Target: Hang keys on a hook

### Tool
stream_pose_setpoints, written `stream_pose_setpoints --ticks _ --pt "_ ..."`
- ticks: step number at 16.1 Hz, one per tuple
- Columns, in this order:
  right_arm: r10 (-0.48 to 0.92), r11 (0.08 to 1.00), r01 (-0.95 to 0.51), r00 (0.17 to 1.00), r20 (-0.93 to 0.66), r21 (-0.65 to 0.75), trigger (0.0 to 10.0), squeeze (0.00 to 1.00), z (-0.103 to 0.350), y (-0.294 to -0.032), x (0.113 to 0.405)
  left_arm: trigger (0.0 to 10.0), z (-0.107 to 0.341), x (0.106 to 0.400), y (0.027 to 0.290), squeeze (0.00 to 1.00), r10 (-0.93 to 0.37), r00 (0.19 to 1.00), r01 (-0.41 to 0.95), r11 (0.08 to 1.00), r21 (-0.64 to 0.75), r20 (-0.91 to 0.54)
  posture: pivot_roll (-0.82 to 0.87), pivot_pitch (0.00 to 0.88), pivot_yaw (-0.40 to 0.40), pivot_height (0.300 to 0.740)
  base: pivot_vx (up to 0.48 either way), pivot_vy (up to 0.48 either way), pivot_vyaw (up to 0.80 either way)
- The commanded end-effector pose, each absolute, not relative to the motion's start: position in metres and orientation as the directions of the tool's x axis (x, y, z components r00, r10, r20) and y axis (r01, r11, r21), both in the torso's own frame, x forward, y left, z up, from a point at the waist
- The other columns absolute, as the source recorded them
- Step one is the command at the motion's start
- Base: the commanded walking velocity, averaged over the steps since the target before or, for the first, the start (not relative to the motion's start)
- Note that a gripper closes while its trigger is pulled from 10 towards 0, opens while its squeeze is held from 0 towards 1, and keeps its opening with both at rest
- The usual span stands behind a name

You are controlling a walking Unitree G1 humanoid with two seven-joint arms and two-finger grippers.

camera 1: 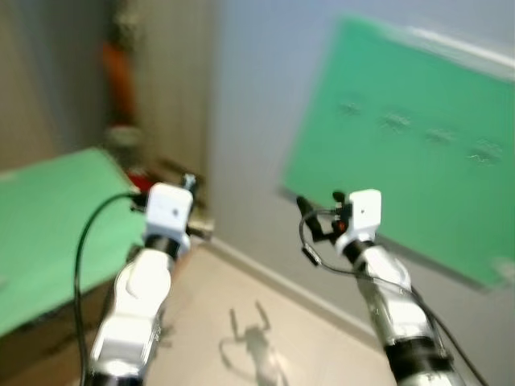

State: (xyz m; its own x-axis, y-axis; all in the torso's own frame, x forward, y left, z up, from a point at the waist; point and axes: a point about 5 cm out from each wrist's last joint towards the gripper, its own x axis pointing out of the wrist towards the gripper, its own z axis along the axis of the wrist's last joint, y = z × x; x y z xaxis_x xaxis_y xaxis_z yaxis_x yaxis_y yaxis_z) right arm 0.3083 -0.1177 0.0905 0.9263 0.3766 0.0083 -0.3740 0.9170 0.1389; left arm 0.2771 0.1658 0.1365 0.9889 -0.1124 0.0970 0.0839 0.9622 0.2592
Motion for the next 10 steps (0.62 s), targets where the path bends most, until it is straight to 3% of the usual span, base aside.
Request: stream_pose_setpoints --ticks 1,3,10 --pt "0.372 0.92 -0.37 0.928 0.007 0.126 10.0 0.0 0.0936 -0.1209 0.3106 0.0 0.1419 0.2805 0.1649 0.0 -0.119 0.986 0.086 0.965 0.249 0.118 0.08 0.0 -0.073 0.74 0.0 0.0 -0.66" --pt "0.365 0.924 -0.363 0.931 0.002 0.119 10.0 0.0 0.0928 -0.1218 0.311 0.0 0.1417 0.2823 0.1666 0.0 -0.114 0.987 0.083 0.966 0.244 0.113 0.08 0.0 -0.072 0.74 0.0 0.0 -0.65" --pt "0.371 0.923 -0.37 0.929 0.009 0.106 10.0 0.0 0.0942 -0.1199 0.3129 0.0 0.1428 0.2881 0.1661 0.0 -0.127 0.987 0.097 0.96 0.264 0.099 0.08 0.0 -0.073 0.74 0.0 0.0 0.0"
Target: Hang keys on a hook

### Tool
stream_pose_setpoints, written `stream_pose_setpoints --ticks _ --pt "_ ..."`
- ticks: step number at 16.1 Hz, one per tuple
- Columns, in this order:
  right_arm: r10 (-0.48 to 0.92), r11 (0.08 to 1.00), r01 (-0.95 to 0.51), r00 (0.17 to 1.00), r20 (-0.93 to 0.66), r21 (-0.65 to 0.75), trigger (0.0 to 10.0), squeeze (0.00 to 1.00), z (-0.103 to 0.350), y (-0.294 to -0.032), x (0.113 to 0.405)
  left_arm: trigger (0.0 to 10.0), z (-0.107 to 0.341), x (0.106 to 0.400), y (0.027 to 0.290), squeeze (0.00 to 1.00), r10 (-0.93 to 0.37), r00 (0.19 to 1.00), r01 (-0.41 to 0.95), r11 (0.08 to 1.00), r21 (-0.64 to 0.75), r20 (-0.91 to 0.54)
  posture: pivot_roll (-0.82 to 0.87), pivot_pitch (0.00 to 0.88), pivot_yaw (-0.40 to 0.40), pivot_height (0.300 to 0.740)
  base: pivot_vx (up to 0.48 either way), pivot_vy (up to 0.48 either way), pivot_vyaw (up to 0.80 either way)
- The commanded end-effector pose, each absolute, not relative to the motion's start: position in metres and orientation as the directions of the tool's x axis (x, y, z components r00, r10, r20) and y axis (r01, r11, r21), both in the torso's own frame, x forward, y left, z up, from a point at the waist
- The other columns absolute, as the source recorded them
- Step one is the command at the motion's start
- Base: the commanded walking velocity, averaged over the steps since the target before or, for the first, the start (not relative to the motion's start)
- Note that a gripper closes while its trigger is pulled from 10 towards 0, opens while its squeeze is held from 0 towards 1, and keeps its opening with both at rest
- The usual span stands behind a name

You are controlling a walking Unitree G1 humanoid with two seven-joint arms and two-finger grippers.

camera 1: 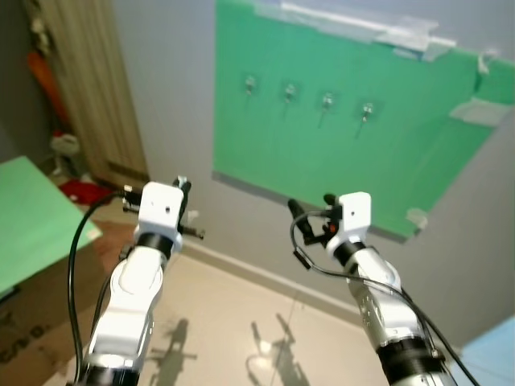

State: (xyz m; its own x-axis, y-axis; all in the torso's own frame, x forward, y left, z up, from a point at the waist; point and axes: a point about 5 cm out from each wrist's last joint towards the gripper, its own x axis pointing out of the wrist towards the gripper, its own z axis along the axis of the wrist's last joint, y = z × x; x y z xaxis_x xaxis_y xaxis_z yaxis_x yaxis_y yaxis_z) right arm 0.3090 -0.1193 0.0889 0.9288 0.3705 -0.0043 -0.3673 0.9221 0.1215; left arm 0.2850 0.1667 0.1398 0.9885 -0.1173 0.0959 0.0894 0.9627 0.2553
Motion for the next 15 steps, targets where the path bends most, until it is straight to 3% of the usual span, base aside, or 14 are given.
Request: stream_pose_setpoints --ticks 1,9,15 --pt "0.371 0.923 -0.37 0.928 0.009 0.105 10.0 0.0 0.0941 -0.1199 0.3128 0.0 0.1426 0.2881 0.1652 0.0 -0.133 0.986 0.104 0.959 0.262 0.098 0.08 0.0 -0.072 0.74 0.0 0.0 0.0" --pt "0.381 0.92 -0.38 0.924 0.003 0.095 10.0 0.0 0.0915 -0.1213 0.3099 0.0 0.1468 0.2892 0.1617 0.0 -0.156 0.981 0.12 0.955 0.271 0.115 0.08 0.0 -0.083 0.74 0.42 0.0 0.0" --pt "0.387 0.919 -0.383 0.922 -0.023 0.095 10.0 0.0 0.0866 -0.1186 0.3082 0.0 0.148 0.2876 0.1624 0.0 -0.173 0.978 0.135 0.952 0.276 0.118 0.08 0.0 -0.078 0.74 0.48 0.0 -0.69"
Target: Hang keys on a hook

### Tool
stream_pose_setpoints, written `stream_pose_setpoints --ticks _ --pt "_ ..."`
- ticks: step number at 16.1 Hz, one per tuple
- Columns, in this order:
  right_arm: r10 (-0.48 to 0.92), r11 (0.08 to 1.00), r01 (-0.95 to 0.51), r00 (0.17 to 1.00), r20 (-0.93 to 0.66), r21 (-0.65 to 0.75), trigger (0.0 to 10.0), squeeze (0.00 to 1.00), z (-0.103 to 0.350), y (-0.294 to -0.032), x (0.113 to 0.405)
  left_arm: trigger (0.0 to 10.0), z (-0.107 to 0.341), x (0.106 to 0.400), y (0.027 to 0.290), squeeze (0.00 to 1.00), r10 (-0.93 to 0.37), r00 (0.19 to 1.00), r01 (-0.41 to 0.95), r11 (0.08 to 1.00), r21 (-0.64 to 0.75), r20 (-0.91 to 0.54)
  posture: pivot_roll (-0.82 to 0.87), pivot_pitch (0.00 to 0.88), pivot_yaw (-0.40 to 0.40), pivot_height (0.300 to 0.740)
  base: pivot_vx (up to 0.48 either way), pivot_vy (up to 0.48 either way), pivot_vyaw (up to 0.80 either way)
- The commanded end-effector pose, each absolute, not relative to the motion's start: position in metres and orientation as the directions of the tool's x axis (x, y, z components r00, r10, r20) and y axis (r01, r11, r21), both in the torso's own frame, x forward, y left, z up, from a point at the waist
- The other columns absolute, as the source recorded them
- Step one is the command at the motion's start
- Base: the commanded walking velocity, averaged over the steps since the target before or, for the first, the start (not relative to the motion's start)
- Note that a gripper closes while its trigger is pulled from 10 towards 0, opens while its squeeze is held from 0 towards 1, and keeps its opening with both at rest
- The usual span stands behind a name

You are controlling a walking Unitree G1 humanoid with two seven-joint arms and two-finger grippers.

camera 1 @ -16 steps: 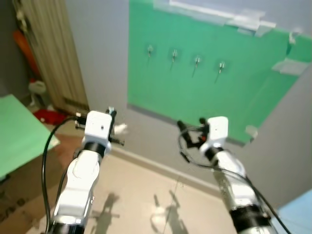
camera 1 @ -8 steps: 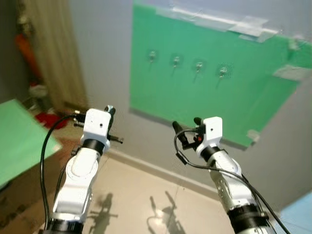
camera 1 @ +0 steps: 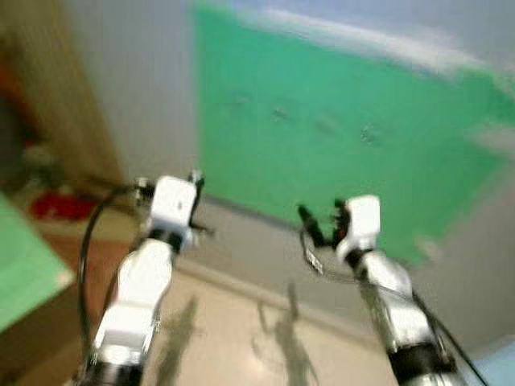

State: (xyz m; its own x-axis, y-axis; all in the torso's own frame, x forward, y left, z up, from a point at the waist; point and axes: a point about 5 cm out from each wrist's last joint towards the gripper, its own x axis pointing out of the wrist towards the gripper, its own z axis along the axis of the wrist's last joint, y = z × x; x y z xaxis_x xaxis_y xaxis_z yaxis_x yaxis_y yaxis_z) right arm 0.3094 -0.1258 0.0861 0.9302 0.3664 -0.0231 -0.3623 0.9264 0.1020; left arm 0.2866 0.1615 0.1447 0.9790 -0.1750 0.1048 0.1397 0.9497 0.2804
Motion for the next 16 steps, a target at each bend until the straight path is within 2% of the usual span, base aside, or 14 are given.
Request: stream_pose_setpoints --ticks 1,4,5,11,16 --pt "0.387 0.919 -0.384 0.922 -0.024 0.095 10.0 0.0 0.086 -0.118 0.308 0.0 0.148 0.288 0.163 0.0 -0.173 0.978 0.134 0.951 0.279 0.117 0.08 0.0 -0.077 0.74 0.48 0.0 -0.59" --pt "0.394 0.916 -0.391 0.919 -0.022 0.091 10.0 0.0 0.086 -0.117 0.306 0.0 0.149 0.288 0.162 0.0 -0.179 0.977 0.137 0.943 0.304 0.113 0.08 0.0 -0.077 0.74 0.411 -0.195 0.0" --pt "0.395 0.915 -0.391 0.918 -0.024 0.095 10.0 0.0 0.086 -0.117 0.305 0.0 0.149 0.288 0.161 0.0 -0.184 0.977 0.143 0.944 0.298 0.111 0.08 0.0 -0.077 0.74 0.0 -0.42 0.0" --pt "0.403 0.912 -0.398 0.915 -0.036 0.099 10.0 0.0 0.084 -0.116 0.303 0.0 0.151 0.287 0.161 0.0 -0.182 0.976 0.143 0.948 0.285 0.116 0.08 0.0 -0.08 0.74 0.0 0.0 0.0" --pt "0.413 0.907 -0.408 0.91 -0.038 0.101 10.0 0.0 0.086 -0.114 0.305 0.0 0.161 0.299 0.158 0.0 -0.187 0.976 0.144 0.938 0.316 0.108 0.07 0.0 -0.079 0.74 0.0 0.0 0.0"
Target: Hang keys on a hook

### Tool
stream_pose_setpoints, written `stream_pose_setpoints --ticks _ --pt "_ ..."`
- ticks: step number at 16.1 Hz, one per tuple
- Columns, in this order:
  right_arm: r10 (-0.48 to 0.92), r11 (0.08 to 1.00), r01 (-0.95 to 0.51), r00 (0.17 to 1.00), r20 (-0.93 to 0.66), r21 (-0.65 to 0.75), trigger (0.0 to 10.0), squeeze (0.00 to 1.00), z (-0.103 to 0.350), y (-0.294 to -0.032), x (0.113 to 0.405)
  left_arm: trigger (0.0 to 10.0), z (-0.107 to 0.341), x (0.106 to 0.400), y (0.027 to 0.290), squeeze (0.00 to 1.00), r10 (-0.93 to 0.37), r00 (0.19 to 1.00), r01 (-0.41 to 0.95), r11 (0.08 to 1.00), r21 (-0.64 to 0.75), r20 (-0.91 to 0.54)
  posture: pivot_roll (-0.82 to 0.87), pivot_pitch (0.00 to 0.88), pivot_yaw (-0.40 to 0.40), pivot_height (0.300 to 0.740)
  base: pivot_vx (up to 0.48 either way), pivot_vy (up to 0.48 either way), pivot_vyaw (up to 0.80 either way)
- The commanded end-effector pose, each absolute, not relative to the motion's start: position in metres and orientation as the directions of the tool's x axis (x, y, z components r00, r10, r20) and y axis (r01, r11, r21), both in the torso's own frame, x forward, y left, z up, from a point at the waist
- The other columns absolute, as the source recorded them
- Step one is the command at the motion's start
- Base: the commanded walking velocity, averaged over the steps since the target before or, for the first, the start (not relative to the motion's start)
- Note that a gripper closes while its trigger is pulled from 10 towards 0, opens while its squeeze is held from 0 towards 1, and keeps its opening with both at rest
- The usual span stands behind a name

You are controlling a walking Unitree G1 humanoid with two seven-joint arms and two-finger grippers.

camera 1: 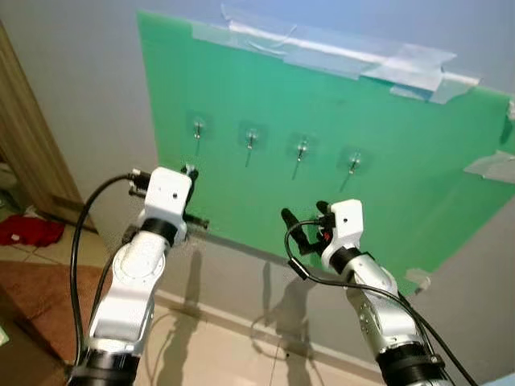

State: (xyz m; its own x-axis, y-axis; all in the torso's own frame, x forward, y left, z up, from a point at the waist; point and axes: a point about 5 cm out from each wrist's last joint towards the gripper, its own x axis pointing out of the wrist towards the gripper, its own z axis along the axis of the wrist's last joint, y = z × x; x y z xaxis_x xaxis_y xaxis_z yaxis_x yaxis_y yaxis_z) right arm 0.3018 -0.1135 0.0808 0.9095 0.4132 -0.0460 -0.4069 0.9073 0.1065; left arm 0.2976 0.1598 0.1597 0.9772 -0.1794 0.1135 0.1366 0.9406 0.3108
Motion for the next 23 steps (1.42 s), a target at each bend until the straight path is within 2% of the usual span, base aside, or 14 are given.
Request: stream_pose_setpoints --ticks 1,8,15,18,23 --pt "0.416 0.906 -0.41 0.909 -0.039 0.102 10.0 0.0 0.085 -0.113 0.306 0.0 0.167 0.304 0.155 0.0 -0.2 0.972 0.152 0.933 0.326 0.121 0.07 0.0 -0.077 0.74 0.0 0.0 0.0" --pt "0.426 0.901 -0.421 0.904 -0.03 0.107 10.0 0.0 0.087 -0.11 0.306 0.0 0.197 0.334 0.142 0.0 -0.264 0.951 0.187 0.905 0.383 0.158 0.06 0.0 -0.064 0.74 0.0 0.0 0.0" --pt "0.421 0.903 -0.416 0.907 -0.033 0.105 10.0 0.0 0.085 -0.112 0.304 0.0 0.225 0.344 0.148 0.0 -0.273 0.934 0.156 0.892 0.424 0.229 0.05 0.0 -0.057 0.74 0.0 0.0 0.0" --pt "0.424 0.901 -0.419 0.905 -0.025 0.109 10.0 0.0 0.085 -0.113 0.304 0.0 0.233 0.359 0.16 0.0 -0.222 0.945 0.102 0.899 0.426 0.242 0.05 0.0 -0.057 0.74 0.0 0.0 0.0" --pt "0.426 0.9 -0.421 0.905 -0.019 0.113 10.0 0.0 0.085 -0.11 0.302 0.0 0.241 0.378 0.16 0.0 -0.232 0.939 0.107 0.899 0.425 0.253 0.03 0.0 -0.044 0.74 0.0 0.0 0.0"
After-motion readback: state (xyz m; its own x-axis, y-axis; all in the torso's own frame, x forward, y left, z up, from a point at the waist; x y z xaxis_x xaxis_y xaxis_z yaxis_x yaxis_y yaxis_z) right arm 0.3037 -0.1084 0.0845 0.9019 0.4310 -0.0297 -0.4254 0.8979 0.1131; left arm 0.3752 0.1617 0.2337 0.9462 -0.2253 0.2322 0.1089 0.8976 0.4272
